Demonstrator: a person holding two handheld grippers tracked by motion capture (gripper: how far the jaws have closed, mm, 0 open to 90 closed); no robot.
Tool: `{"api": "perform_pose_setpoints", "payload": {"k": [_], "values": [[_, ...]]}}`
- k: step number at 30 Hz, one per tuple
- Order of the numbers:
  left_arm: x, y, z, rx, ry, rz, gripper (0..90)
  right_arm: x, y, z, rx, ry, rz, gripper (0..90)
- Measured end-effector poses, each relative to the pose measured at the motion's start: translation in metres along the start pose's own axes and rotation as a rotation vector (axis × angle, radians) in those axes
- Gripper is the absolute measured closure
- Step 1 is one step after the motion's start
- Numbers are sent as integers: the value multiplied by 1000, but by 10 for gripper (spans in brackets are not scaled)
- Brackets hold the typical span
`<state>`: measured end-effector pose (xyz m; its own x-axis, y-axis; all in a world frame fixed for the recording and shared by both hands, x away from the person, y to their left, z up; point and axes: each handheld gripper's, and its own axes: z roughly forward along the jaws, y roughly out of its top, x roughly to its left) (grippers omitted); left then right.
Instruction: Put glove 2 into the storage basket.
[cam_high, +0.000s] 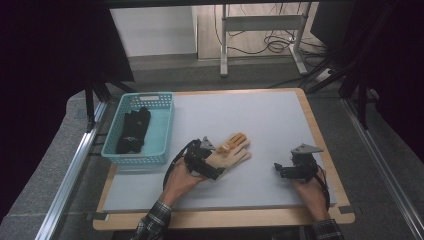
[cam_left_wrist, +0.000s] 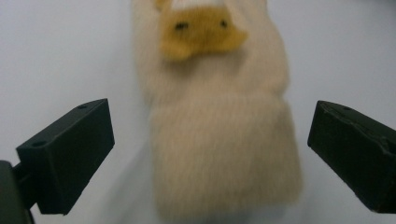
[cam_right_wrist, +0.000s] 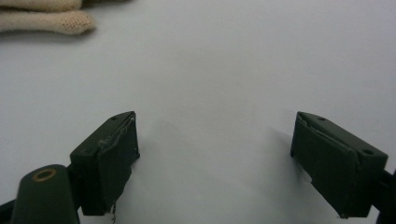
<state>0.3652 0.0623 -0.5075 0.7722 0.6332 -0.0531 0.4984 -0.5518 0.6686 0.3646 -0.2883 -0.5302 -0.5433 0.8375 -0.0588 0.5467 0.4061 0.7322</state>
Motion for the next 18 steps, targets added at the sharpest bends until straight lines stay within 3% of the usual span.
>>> {"api": "perform_pose_setpoints", "payload": {"k": [9,15,18], "values": [[4,29,35,77,-15,3,1,0,0,0,0,0,0,148],[3,33,56,161,0,28,22,0,0,0,0,1,1,148],[2,34,53,155,1,36,68,0,0,0,1,1,1,148]]}}
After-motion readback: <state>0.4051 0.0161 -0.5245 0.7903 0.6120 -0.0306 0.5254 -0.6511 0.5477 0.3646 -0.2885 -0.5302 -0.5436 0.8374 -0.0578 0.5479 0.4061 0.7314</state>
